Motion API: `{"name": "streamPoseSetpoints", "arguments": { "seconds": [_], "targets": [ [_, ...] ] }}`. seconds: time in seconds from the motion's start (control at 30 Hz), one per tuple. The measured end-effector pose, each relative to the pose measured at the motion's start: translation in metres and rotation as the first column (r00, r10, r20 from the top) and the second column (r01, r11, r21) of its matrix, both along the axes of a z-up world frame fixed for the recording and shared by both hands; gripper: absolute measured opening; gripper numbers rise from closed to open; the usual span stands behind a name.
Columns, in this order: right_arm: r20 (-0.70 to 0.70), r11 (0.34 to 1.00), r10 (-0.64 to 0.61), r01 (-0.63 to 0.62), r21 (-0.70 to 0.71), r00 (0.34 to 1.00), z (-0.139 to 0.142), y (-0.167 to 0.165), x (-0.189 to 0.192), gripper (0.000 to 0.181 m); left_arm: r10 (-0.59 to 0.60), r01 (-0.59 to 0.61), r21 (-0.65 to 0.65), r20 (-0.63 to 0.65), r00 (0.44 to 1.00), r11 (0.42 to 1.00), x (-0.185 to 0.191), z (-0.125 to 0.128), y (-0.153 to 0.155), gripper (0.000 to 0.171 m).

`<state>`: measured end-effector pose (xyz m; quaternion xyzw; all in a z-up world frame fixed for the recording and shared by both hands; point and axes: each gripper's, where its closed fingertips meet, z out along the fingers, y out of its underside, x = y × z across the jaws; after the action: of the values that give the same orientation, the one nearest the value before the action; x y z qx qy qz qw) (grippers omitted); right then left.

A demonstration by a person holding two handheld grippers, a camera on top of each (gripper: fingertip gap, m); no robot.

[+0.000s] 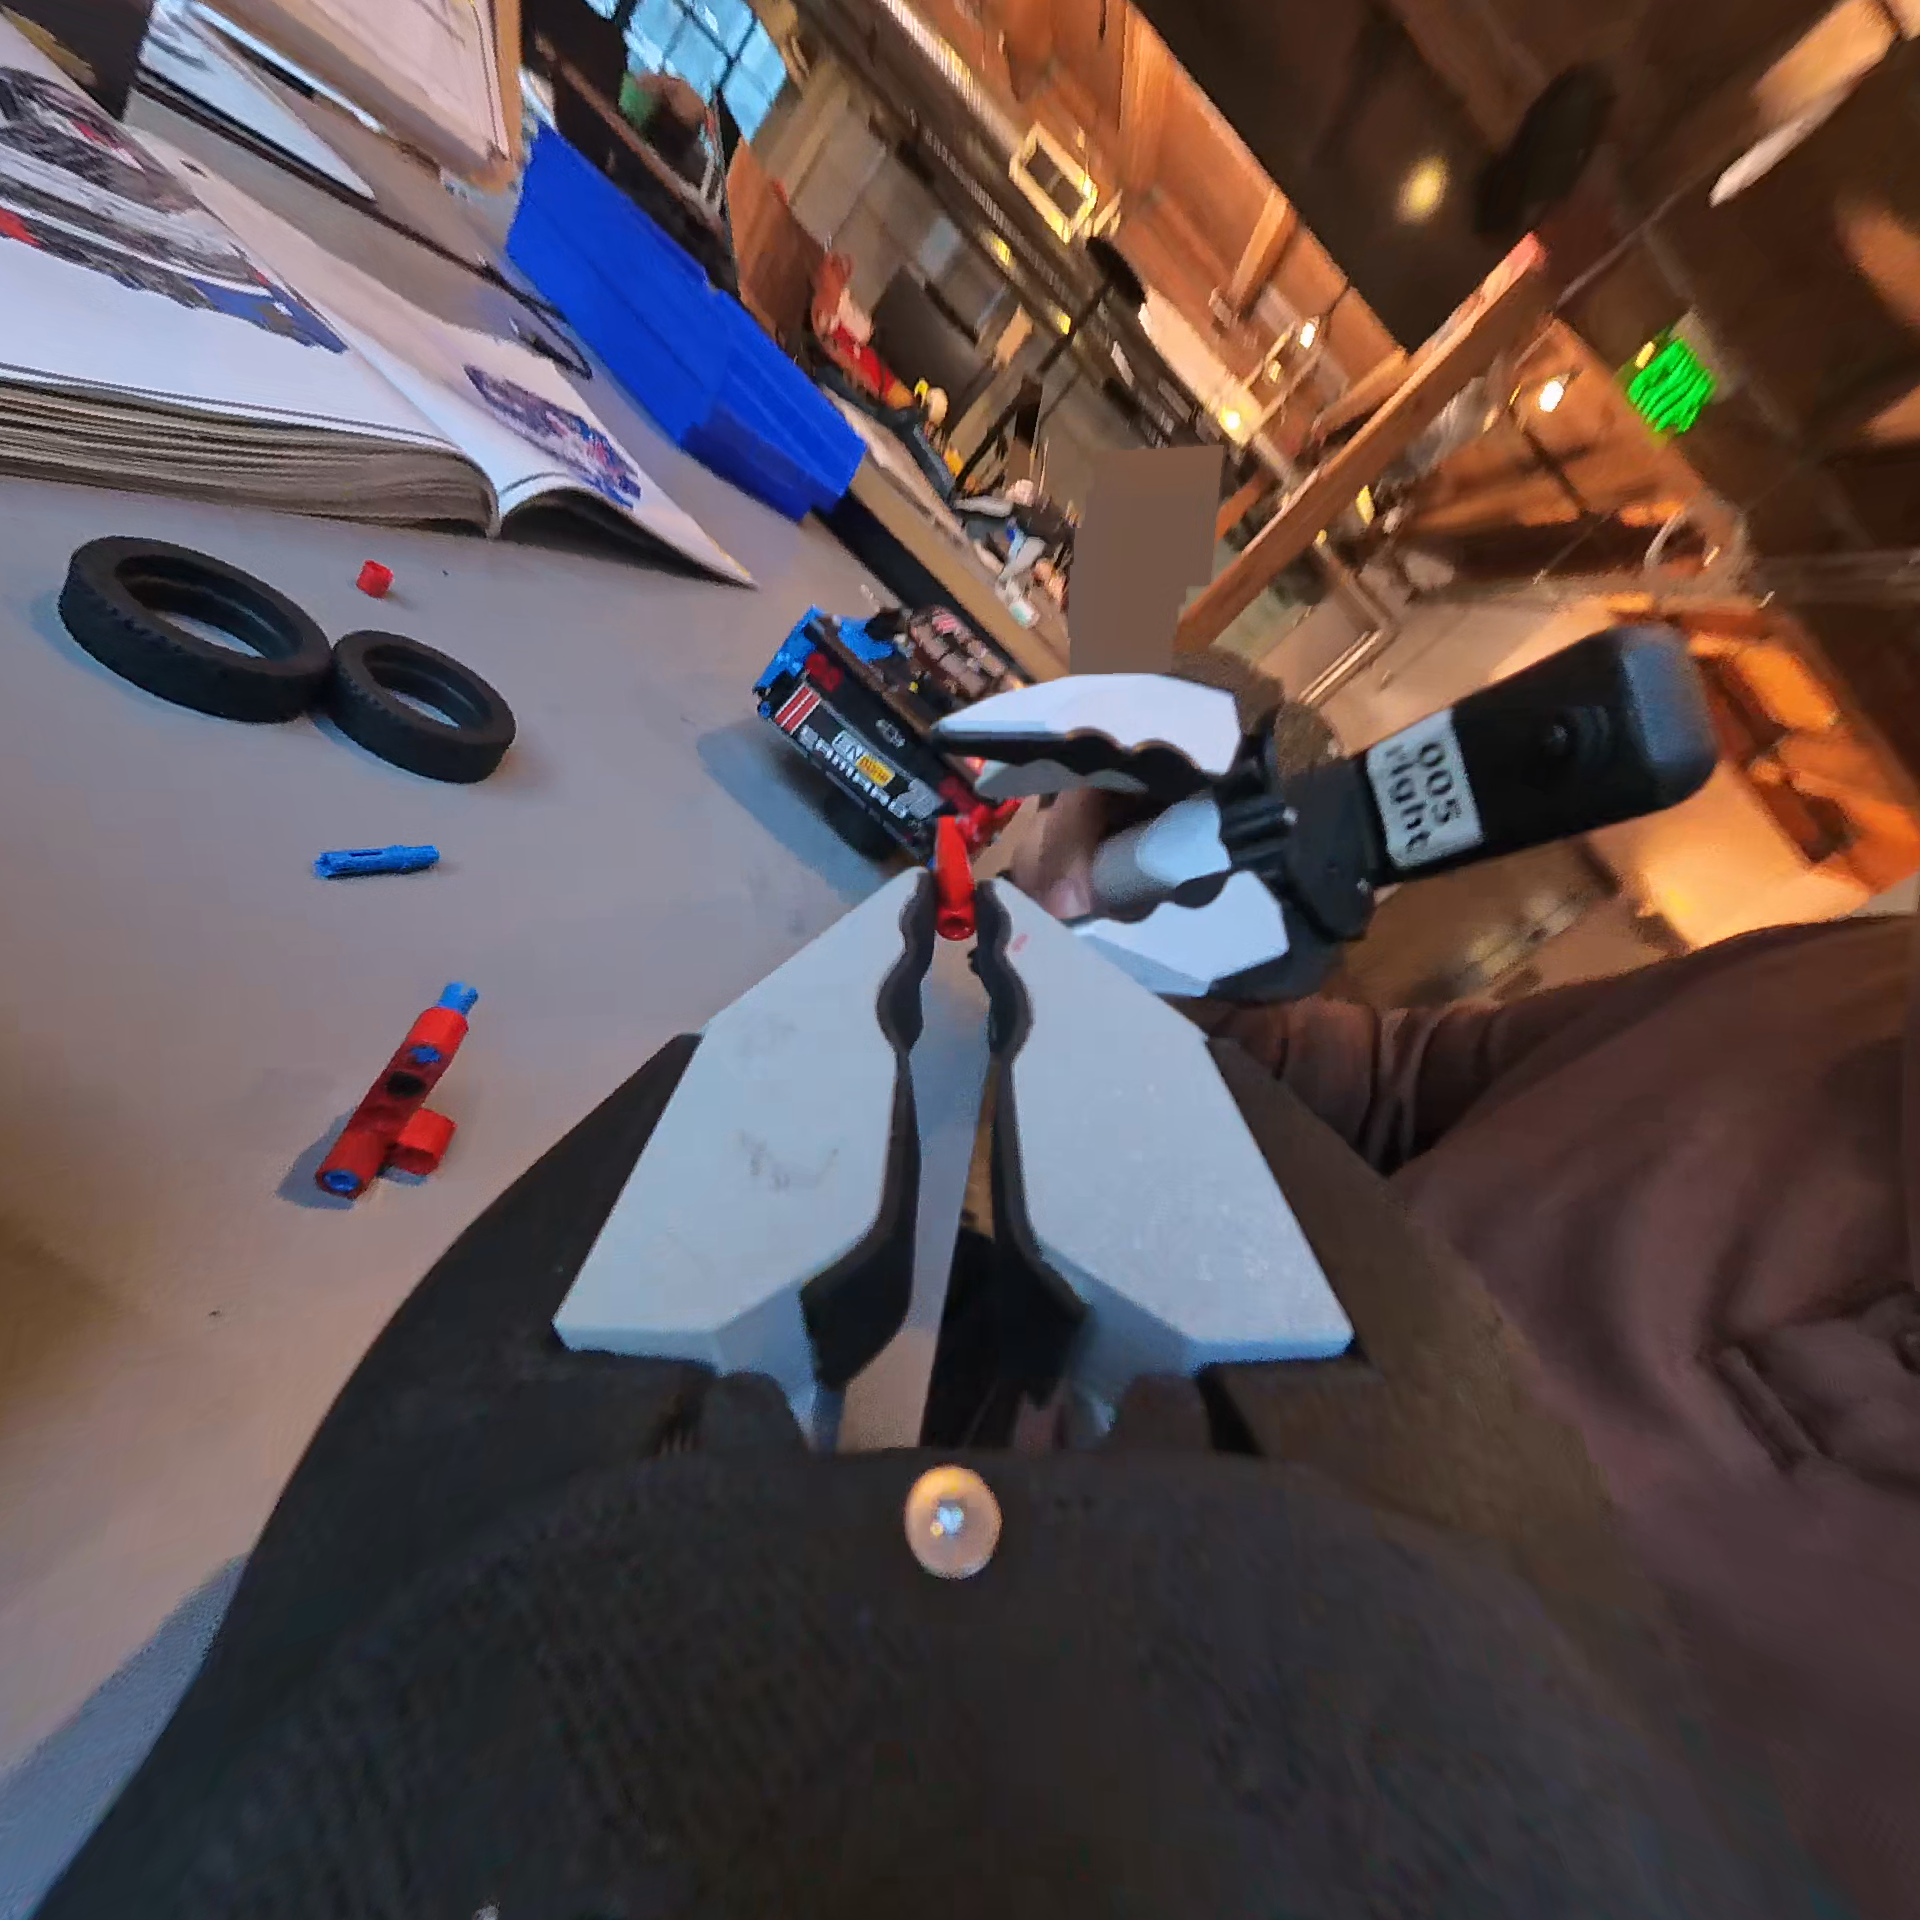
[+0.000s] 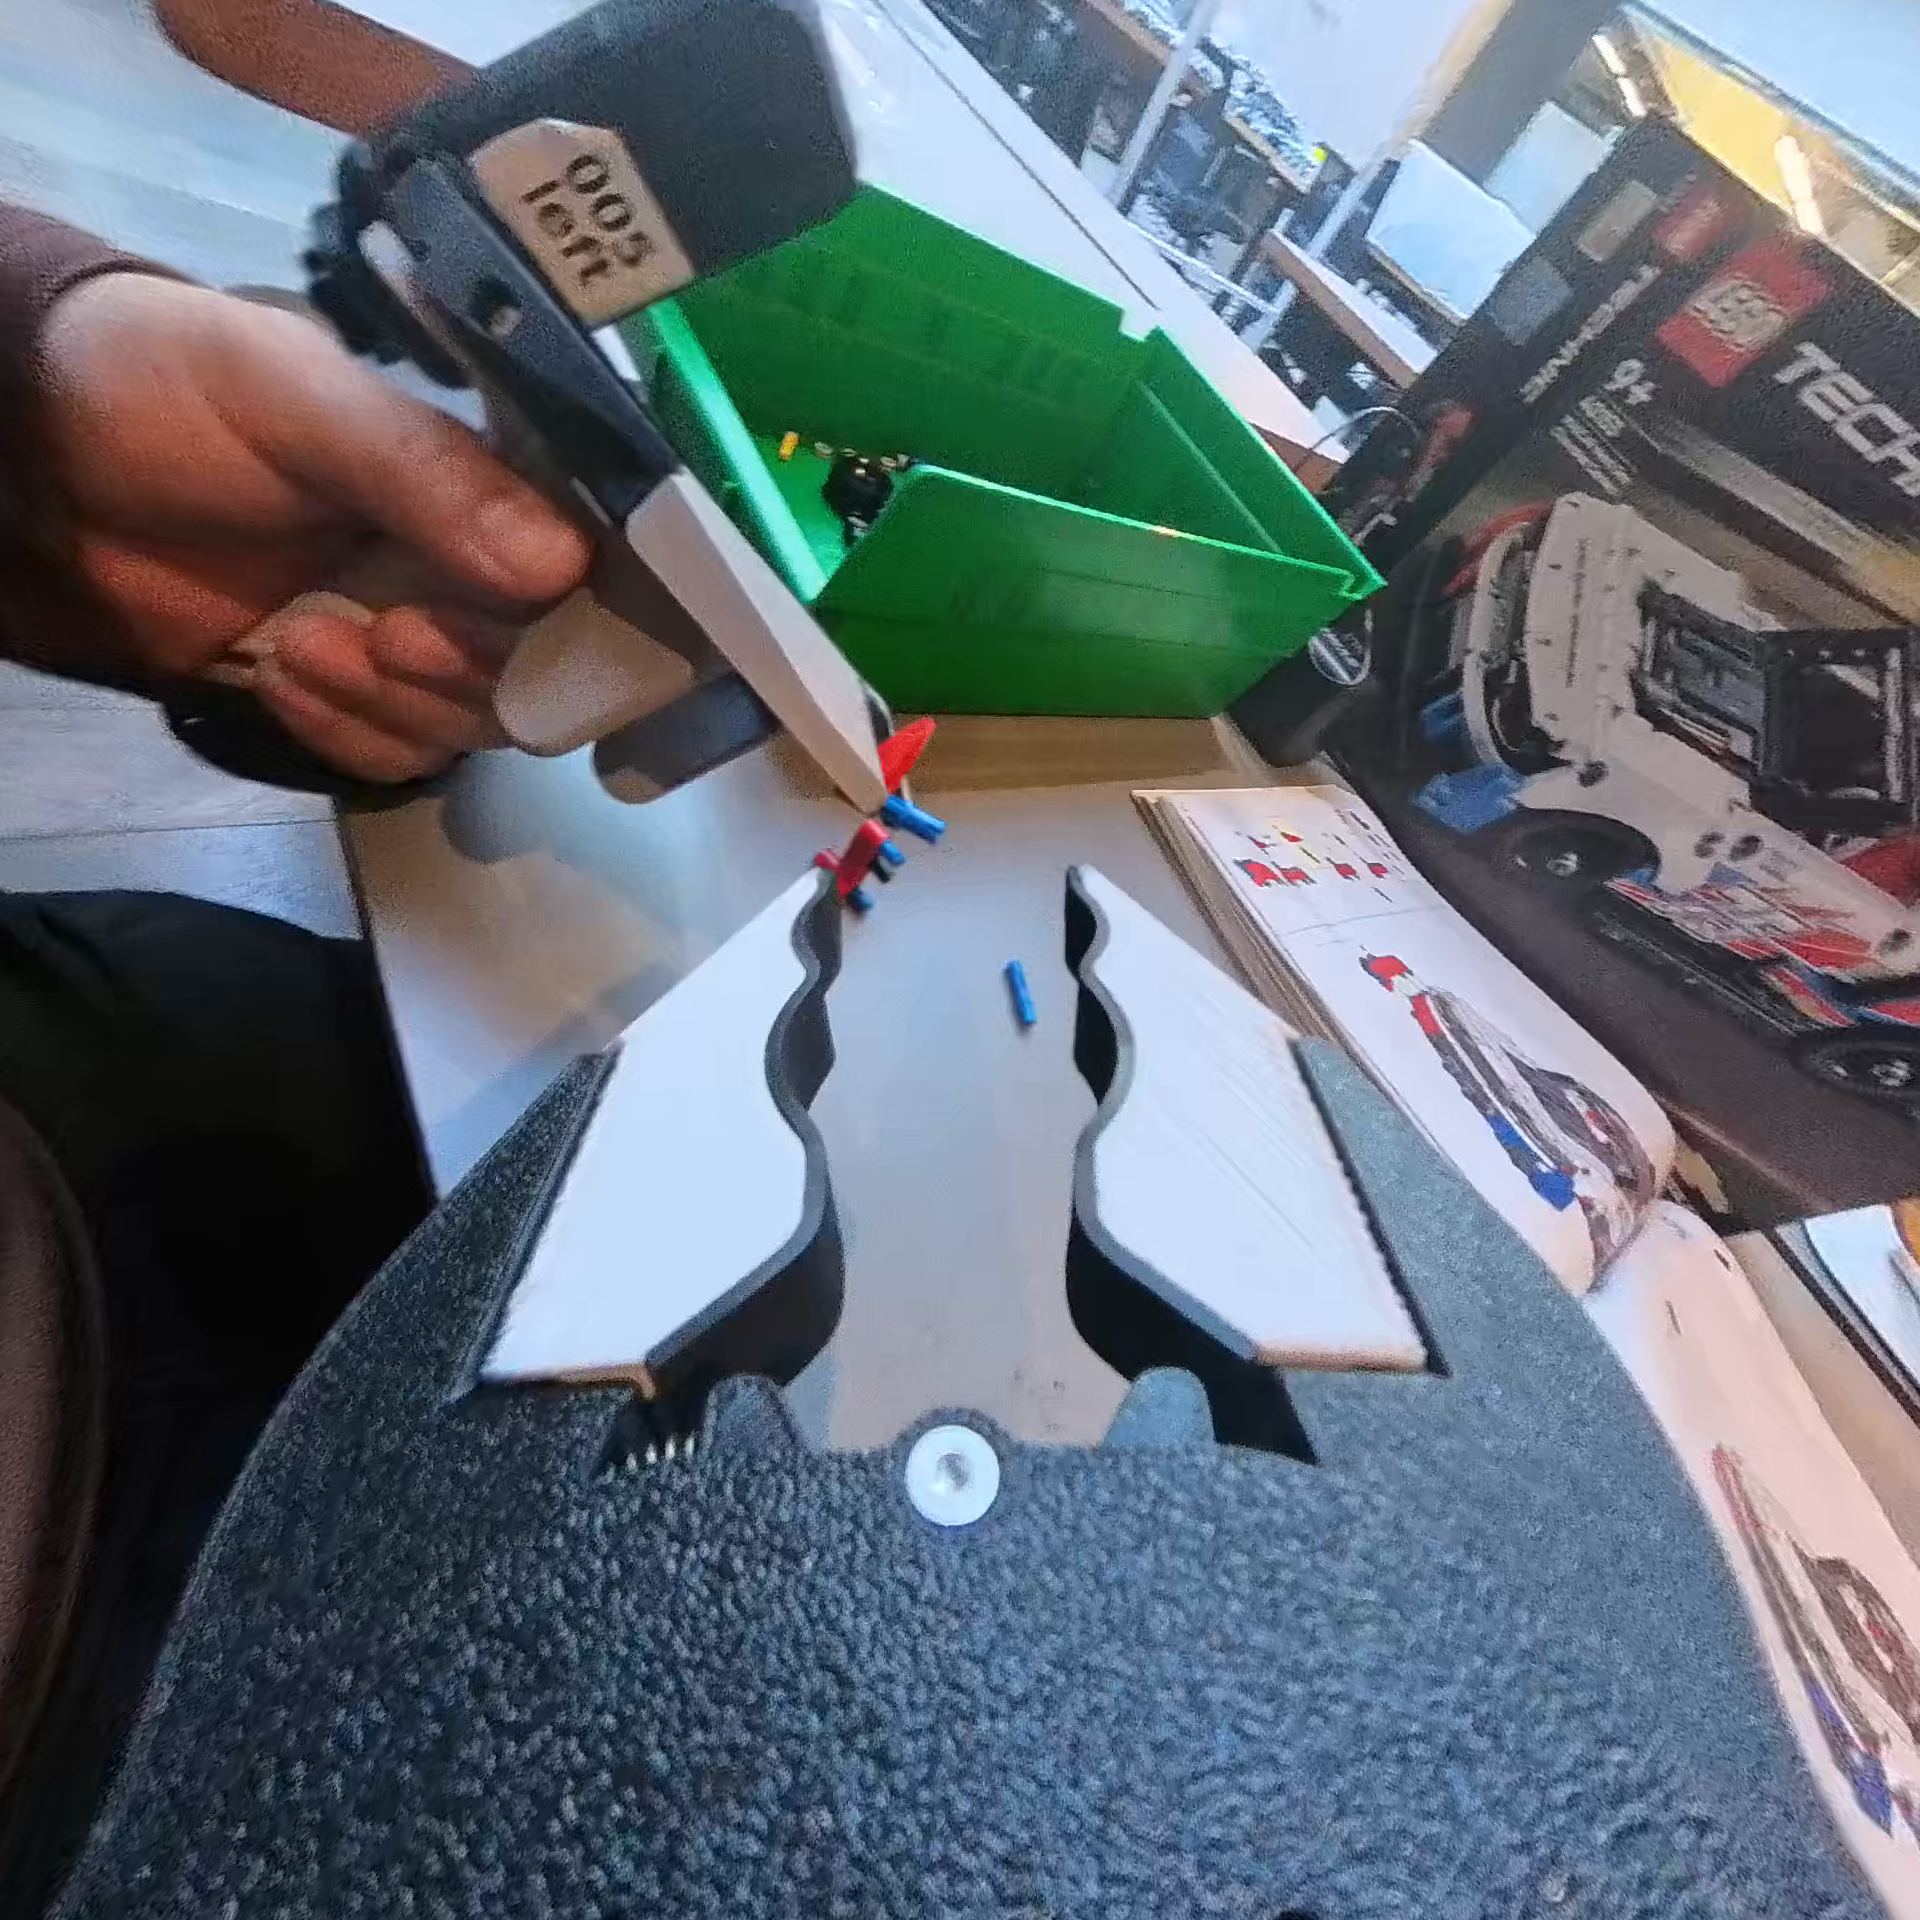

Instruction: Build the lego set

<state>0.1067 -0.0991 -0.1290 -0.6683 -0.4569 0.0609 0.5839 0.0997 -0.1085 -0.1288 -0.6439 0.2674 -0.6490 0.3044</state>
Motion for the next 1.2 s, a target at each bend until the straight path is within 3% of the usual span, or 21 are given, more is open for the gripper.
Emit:
{"name": "streamPoseSetpoints", "arguments": {
  "seconds": [0.17, 0.33, 0.47, 0.8, 1.2],
  "targets": [
    [-0.042, 1.0, 0.004, -0.004, 0.009, 0.999, 0.005, 0.0, -0.009, 0.04, 0.088, -0.067, -0.133, 0.161, 0.983, 0.989, -0.008, 0.014, 0.009, 0.005],
    [-0.061, 1.0, 0.006, -0.004, 0.03, 0.998, 0.01, 0.003, -0.02, 0.04, 0.078, -0.012, -0.245, 0.261, 0.962, 0.969, -0.003, 0.018, 0.005, 0.005],
    [-0.048, 0.997, -0.003, 0.007, 0.079, 0.999, 0.013, 0.002, -0.022, 0.021, 0.091, 0.006, -0.301, 0.308, 0.947, 0.954, -0.002, 0.018, 0.003, 0.005],
    [-0.102, 0.998, -0.038, 0.042, 0.037, 0.994, 0.011, 0.011, -0.022, 0.026, 0.161, 0.019, -0.418, 0.39, 0.907, 0.908, 0.0, 0.019, 0.011, 0.005],
    [-0.143, 0.999, -0.041, 0.043, 0.012, 0.989, 0.011, 0.018, -0.021, 0.021, 0.162, -0.016, -0.403, 0.332, 0.929, 0.915, -0.002, 0.017, 0.018, 0.005]
  ]
}}
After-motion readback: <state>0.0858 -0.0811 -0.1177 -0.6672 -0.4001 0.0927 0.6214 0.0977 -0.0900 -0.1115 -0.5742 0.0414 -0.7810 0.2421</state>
